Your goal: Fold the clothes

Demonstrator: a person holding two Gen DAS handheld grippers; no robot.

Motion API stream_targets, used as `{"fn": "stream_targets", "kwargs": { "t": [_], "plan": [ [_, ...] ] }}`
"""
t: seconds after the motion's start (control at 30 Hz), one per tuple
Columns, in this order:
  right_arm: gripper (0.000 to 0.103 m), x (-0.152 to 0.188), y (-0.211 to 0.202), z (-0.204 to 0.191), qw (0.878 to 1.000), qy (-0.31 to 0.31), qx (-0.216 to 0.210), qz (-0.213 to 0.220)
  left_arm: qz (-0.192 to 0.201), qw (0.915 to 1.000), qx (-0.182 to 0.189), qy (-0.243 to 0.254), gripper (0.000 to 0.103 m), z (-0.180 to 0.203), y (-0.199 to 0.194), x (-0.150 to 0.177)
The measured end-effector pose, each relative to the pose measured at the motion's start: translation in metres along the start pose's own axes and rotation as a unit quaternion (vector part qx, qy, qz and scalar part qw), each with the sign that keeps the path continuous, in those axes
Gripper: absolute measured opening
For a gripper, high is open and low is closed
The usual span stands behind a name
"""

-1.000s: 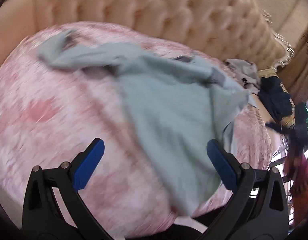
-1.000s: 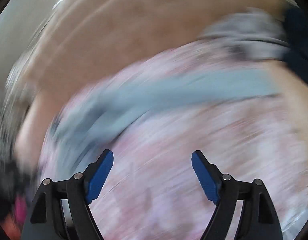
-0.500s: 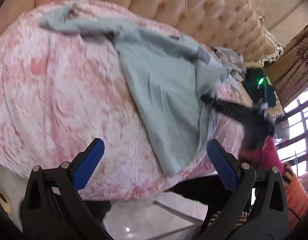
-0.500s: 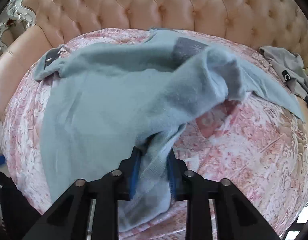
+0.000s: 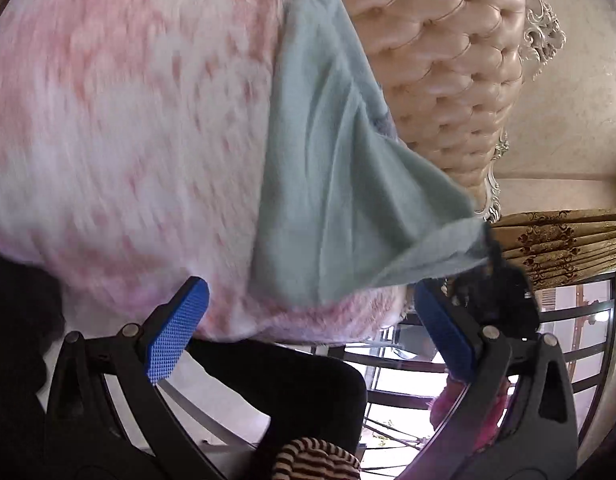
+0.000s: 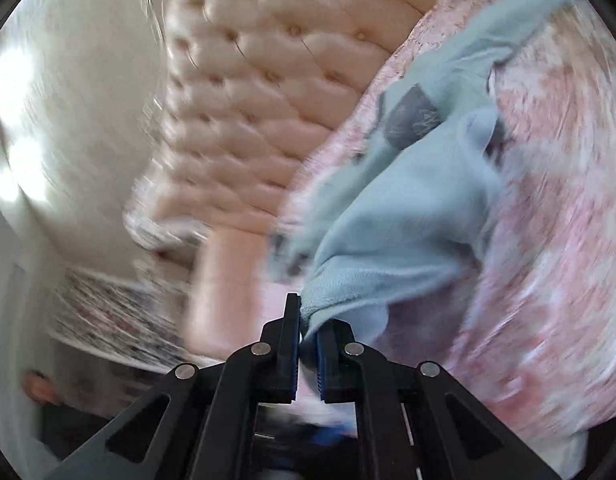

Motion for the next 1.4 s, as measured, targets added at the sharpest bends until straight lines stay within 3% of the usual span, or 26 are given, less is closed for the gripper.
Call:
{"fn": "stream_targets", "kwargs": {
  "t": [0.17,0.27,0.37,0.43,0.53,0.67,0.77,0.97,1.17,1.2,1.23,1.27,1.4],
  "plan": [
    [0.007,0.008,0.0,-0.034,0.999,0.004,-0.047,-0.008,-0.012,0.9976,0.067,0.006,0.103,0.044,0.01,0.036],
    [0.007,0.013,0.0,-0.048,0.998,0.003,-0.066,-0.005,-0.004,0.994,0.108,0.018,0.103,0.069,0.006,0.034],
    [0.007,0.018,-0.001,-0.061,0.996,0.0,-0.084,-0.003,0.061,0.99,0.127,-0.009,0.103,0.07,0.001,0.005],
    [0.007,0.021,-0.004,-0.061,0.996,0.006,-0.085,-0.001,0.08,0.986,0.137,-0.05,0.103,0.059,0.006,-0.009],
    [0.007,0.022,-0.01,-0.058,0.996,0.018,-0.088,0.004,0.066,0.9793,0.16,-0.105,0.103,0.051,0.019,-0.005],
    [0.007,0.018,-0.016,-0.062,0.994,0.025,-0.102,0.014,0.049,0.9794,0.166,-0.104,0.103,0.065,0.018,0.022],
    [0.007,0.016,-0.016,-0.072,0.992,0.029,-0.119,0.015,0.067,0.9782,0.162,-0.111,0.103,0.07,0.02,0.014],
    [0.007,0.02,-0.015,-0.086,0.991,0.03,-0.128,0.008,0.088,0.9586,0.211,-0.17,0.103,0.087,0.044,-0.018],
    [0.007,0.02,-0.026,-0.075,0.994,0.023,-0.108,0.015,0.091,0.9635,0.219,-0.124,0.101,0.121,0.043,-0.042],
    [0.007,0.021,-0.028,-0.071,0.995,0.016,-0.096,0.013,0.096,0.9665,0.215,-0.101,0.097,0.127,0.028,-0.047],
    [0.007,0.021,-0.029,-0.067,0.996,0.009,-0.083,0.01,0.104,0.9694,0.209,-0.075,0.083,0.134,0.009,-0.053],
    [0.007,0.025,-0.03,-0.063,0.998,-0.002,-0.066,0.001,0.111,0.9716,0.203,-0.049,0.079,0.141,-0.009,-0.059],
    [0.011,0.05,-0.026,-0.042,0.998,-0.041,0.005,-0.053,0.142,0.9733,0.17,0.061,0.076,0.173,-0.089,-0.077]
  ]
}}
Point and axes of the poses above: each gripper's, at about its wrist camera, not at the fingertips, and y roughly the way its jaws point, z to its right, x to its underside, the point moved 10 cm from there along y, roughly the way its jaws point, and after that the axes turned 7 degrees about -x, right-handed, at the moved point
